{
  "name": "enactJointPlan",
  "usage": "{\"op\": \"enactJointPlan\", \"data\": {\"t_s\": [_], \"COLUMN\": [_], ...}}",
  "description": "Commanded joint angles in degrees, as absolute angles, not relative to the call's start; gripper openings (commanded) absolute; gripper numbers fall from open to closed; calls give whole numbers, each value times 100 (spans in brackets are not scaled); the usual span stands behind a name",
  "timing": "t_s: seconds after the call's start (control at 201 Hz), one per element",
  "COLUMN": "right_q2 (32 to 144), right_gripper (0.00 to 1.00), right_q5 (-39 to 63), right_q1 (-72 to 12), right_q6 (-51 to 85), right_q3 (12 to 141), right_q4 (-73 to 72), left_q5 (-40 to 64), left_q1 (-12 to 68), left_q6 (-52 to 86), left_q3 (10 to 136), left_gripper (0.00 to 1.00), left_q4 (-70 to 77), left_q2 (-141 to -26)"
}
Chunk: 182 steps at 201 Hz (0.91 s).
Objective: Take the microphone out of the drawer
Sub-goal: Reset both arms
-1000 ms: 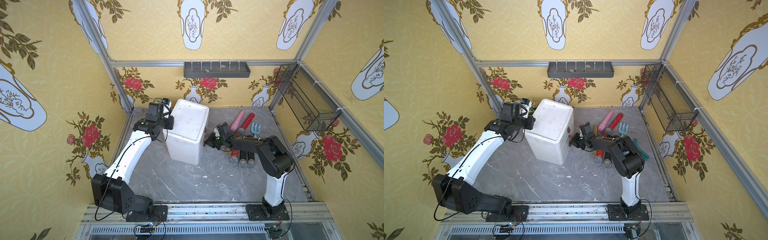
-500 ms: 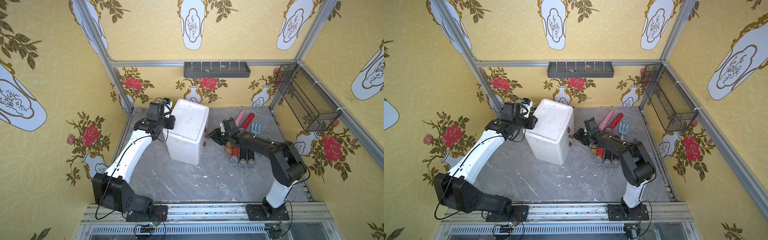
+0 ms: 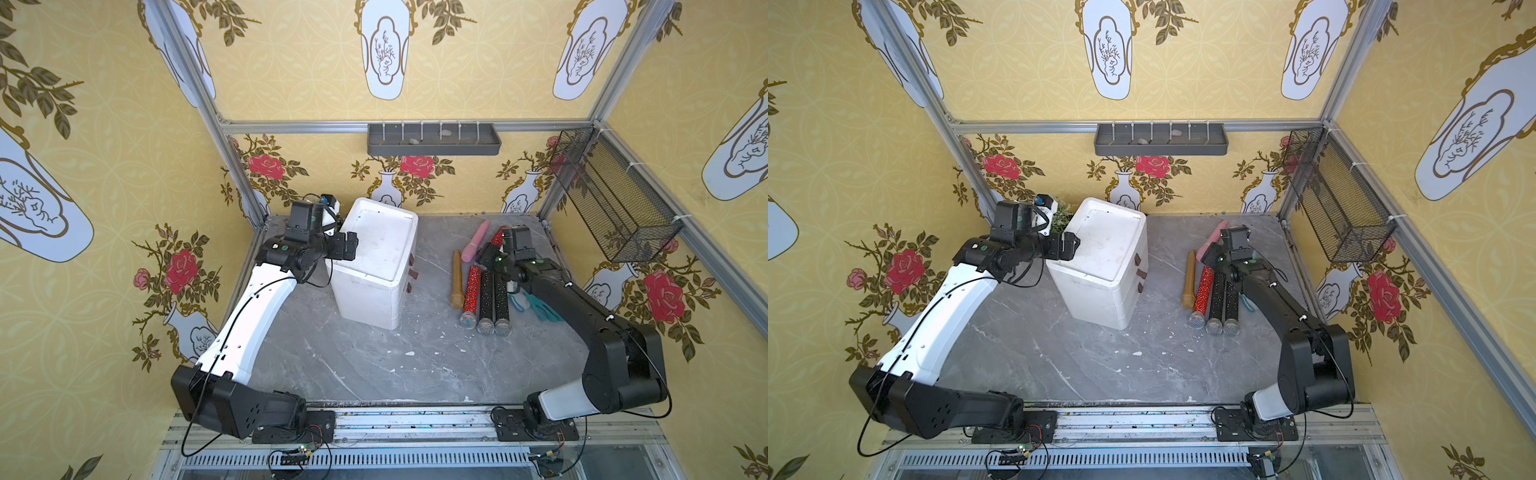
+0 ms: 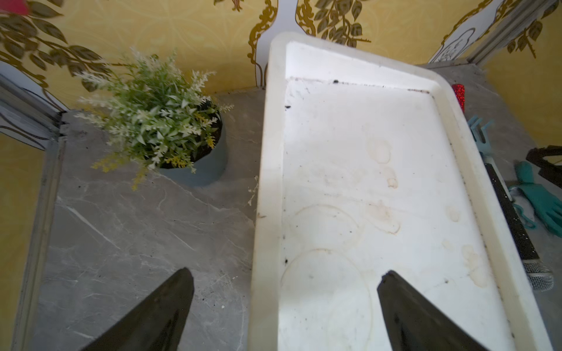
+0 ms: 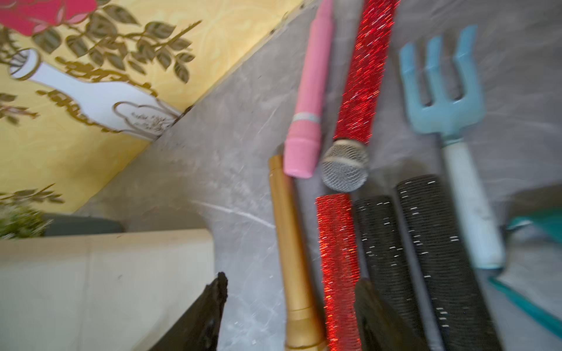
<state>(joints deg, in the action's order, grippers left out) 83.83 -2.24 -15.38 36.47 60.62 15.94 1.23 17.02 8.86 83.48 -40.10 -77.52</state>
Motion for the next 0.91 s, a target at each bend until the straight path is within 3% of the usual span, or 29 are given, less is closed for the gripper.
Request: {"op": "enactJointPlan", "data": {"t_s": [0.0, 0.269, 0.433, 0.602, 0.687, 0.737, 0.767, 0.841, 0.901], "right_q2": [8269, 8074, 7897, 8018, 8136, 8000, 7832, 7464, 7446], "right_gripper": [70, 73, 74, 79, 82, 90, 100, 98, 98], "right_q5": [-1597, -3053, -2865, -2231, -2075, -2106, -2148, -1989, -1973], "right_q1": [-1451, -1455, -1446, -1380, -1381, -1432, -1502, -1524, -1466], "right_q6": [2661, 887, -94, -429, -320, -229, -207, 16, 9], "right_q3": [5732, 4021, 2641, 1779, 1803, 1888, 2026, 2417, 2417], "right_q4": [1492, -860, -3659, -6046, -5957, -5600, -5083, -3592, -3349], "left_q5": [-591, -379, -186, 37, -136, -132, -101, -16, 130], "left_q1": [1586, 2, -738, -823, -833, -835, -835, -835, -835], "left_q6": [888, 1780, 1708, 1276, 1044, 927, 867, 801, 712], "left_q3": [7980, 5895, 4172, 2531, 2120, 2040, 2005, 1872, 1918], "left_gripper": [100, 100, 100, 100, 100, 100, 100, 100, 100], "left_q4": [-3640, -2310, -726, 1666, 2512, 2748, 2890, 3471, 3645], "left_q2": [-7250, -5593, -5186, -5413, -5595, -5732, -5823, -6130, -6240]}}
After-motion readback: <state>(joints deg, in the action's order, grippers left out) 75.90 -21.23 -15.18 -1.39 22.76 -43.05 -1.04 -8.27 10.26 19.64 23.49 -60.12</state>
